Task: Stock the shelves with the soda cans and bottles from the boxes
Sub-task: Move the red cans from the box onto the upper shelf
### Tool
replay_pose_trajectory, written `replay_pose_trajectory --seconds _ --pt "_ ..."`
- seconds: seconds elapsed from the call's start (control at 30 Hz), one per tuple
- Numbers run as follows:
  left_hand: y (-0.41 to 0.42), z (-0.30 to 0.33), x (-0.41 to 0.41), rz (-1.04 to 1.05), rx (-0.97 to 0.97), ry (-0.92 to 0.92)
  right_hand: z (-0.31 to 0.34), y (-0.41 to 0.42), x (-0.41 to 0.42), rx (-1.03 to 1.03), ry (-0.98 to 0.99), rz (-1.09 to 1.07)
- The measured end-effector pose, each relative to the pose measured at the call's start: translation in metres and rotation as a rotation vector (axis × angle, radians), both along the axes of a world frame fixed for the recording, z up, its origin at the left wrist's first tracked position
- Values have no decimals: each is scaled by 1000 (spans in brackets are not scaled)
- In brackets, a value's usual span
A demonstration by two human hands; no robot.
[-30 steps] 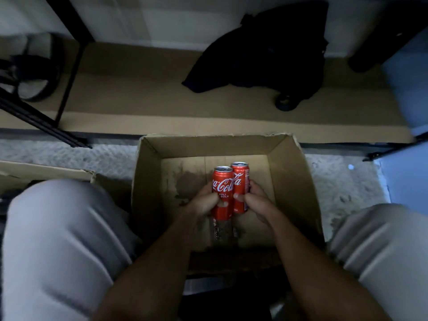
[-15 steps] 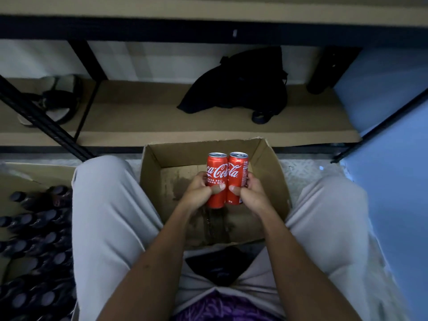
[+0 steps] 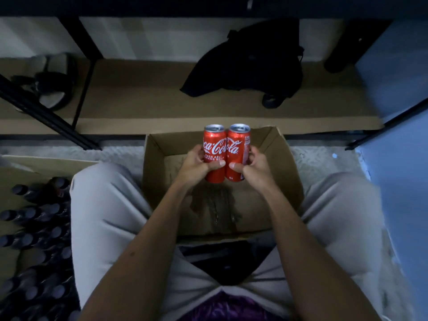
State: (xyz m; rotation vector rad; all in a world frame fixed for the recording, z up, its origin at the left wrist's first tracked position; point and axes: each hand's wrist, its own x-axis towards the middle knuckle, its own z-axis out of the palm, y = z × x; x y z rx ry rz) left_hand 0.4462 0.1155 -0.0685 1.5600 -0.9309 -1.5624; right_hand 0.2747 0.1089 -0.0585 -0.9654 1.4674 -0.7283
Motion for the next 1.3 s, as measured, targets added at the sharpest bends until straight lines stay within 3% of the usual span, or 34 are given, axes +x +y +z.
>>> replay_pose_trajectory --seconds 0.17,0.33,0.67,1.03,1.3 --pt "-27 10 1 -5 29 -38 8 -30 1 48 83 29" --pt "-30 54 -4 11 65 -35 56 -38 -3 73 126 47" --pt "-32 221 -4 -51 84 -14 213 -31 -9 71 44 13" --pt "-50 410 1 -96 -31 0 399 -41 -15 -70 -12 -13" --pt "-67 497 8 -104 -146 26 491 -53 -13 -247 -24 1"
